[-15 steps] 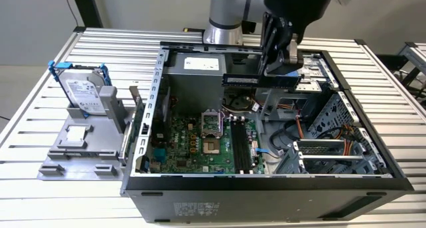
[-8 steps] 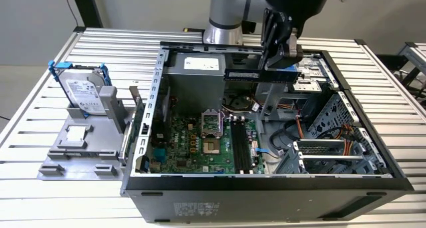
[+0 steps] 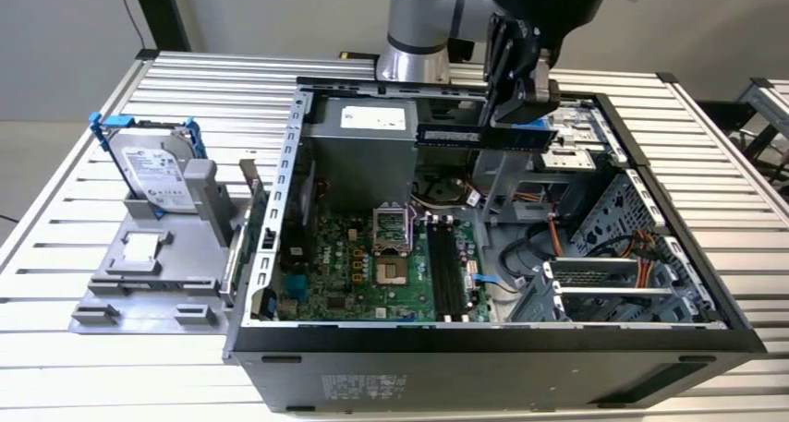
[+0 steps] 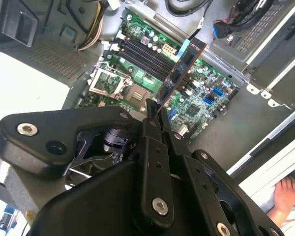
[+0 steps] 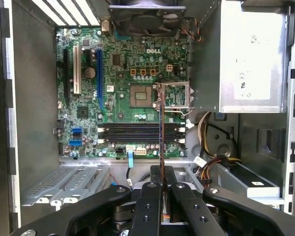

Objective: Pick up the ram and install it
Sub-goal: 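Pick up the ram and move it above insertion slot, then insert the ram into the slot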

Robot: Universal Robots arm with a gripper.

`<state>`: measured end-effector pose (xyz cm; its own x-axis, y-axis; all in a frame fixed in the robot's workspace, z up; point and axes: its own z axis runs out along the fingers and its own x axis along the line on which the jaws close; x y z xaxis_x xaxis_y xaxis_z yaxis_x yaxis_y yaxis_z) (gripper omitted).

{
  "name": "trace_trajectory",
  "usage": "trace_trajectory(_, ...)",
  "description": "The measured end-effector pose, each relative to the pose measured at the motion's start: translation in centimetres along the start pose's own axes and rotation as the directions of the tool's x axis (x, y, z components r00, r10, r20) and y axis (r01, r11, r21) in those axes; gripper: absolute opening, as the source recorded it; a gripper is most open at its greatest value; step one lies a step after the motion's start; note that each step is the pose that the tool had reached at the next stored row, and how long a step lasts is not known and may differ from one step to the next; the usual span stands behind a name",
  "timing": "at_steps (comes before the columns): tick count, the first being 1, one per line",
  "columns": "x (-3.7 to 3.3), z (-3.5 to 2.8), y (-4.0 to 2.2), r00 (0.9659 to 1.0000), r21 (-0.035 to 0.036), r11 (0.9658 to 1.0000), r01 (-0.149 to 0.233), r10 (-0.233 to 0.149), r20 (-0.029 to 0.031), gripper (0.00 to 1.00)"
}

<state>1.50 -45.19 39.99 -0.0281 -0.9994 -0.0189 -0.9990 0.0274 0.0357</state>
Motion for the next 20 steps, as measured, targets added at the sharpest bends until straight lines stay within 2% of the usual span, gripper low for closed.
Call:
trace_trajectory(6, 0.00, 0.02, 0.00, 0.9997, -0.0029, 0.9997, -0.026, 0.026, 0.0016, 0.00)
trace_trajectory(20, -0.04, 0.04, 0.00, 0.9996, -0.0021, 0.9996, -0.027, 0.027, 0.0019, 0.00)
